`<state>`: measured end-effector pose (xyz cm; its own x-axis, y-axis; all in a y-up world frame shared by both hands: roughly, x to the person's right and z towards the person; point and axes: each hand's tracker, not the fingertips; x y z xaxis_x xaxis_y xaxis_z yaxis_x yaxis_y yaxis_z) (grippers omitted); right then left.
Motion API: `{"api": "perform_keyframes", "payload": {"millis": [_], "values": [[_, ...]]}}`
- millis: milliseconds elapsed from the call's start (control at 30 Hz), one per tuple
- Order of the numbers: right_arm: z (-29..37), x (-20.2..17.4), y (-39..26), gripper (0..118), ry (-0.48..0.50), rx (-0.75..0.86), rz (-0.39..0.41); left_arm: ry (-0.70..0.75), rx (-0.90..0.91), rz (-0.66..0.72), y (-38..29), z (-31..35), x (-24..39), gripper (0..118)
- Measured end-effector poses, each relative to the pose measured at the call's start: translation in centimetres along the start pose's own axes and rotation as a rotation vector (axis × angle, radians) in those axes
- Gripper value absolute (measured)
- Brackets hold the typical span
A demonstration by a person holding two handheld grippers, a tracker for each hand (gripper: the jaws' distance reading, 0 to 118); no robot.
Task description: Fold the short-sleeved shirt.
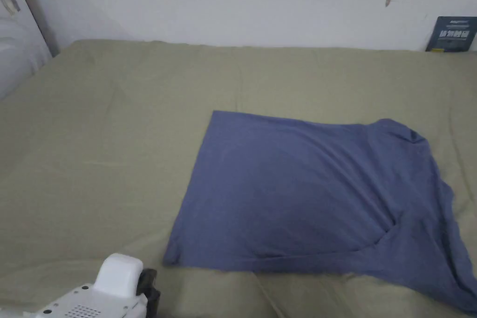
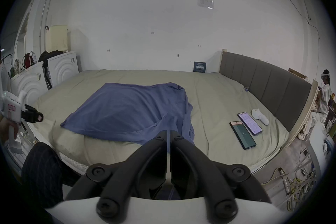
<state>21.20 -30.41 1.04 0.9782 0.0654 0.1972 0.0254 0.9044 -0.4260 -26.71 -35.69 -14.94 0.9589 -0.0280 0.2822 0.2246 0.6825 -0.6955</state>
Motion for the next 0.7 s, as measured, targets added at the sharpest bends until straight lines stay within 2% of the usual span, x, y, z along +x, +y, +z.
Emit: {"api": "perform_keyframes", "payload": {"millis": [67,100,133,167,400,500,533,567,600,633,667,700], "values": [[-0.6,-0.1,0.4,4,0.002,-0.007,0.006,-0.020,-0.057,-0.008,0.3,-2.7,-0.8,97],[-0.8,-0.1,0.5,4,0.002,-0.010,0.010,-0.027,-0.103,-0.029,0.4,-4.1,-1.0,97],[-1.1,-0.2,0.7,4,0.002,-0.016,0.011,-0.022,-0.152,-0.035,0.7,-5.1,-1.1,102],[-1.4,-0.1,0.9,4,0.002,-0.022,0.013,-0.039,-0.120,-0.036,0.9,-6.0,-1.2,106],[-2.9,0.7,1.6,4,-0.012,-0.063,0.012,-0.021,-0.165,-0.041,3.2,-12.0,-1.6,106],[-3.6,1.2,1.7,4,-0.022,-0.076,0.014,-0.086,-0.207,-0.018,3.8,-13.3,-1.9,104],[-3.8,1.3,1.8,4,-0.024,-0.076,0.011,-0.087,-0.212,-0.021,3.9,-13.5,-1.8,97],[-4.0,1.5,1.8,4,-0.025,-0.080,0.007,-0.093,-0.223,-0.027,3.8,-13.7,-1.7,74],[-4.2,1.6,1.9,4,-0.028,-0.082,0.005,-0.095,-0.232,-0.033,3.7,-14.0,-1.6,65],[-4.3,1.6,1.9,4,-0.031,-0.084,0.006,-0.070,-0.205,-0.035,3.5,-13.7,-1.5,64],[-4.4,1.6,1.9,4,-0.031,-0.086,0.005,-0.086,-0.198,-0.026,3.5,-13.4,-1.4,53],[-4.5,1.7,1.8,4,-0.029,-0.087,0.003,-0.093,-0.200,-0.018,3.5,-13.2,-1.4,38]]}}
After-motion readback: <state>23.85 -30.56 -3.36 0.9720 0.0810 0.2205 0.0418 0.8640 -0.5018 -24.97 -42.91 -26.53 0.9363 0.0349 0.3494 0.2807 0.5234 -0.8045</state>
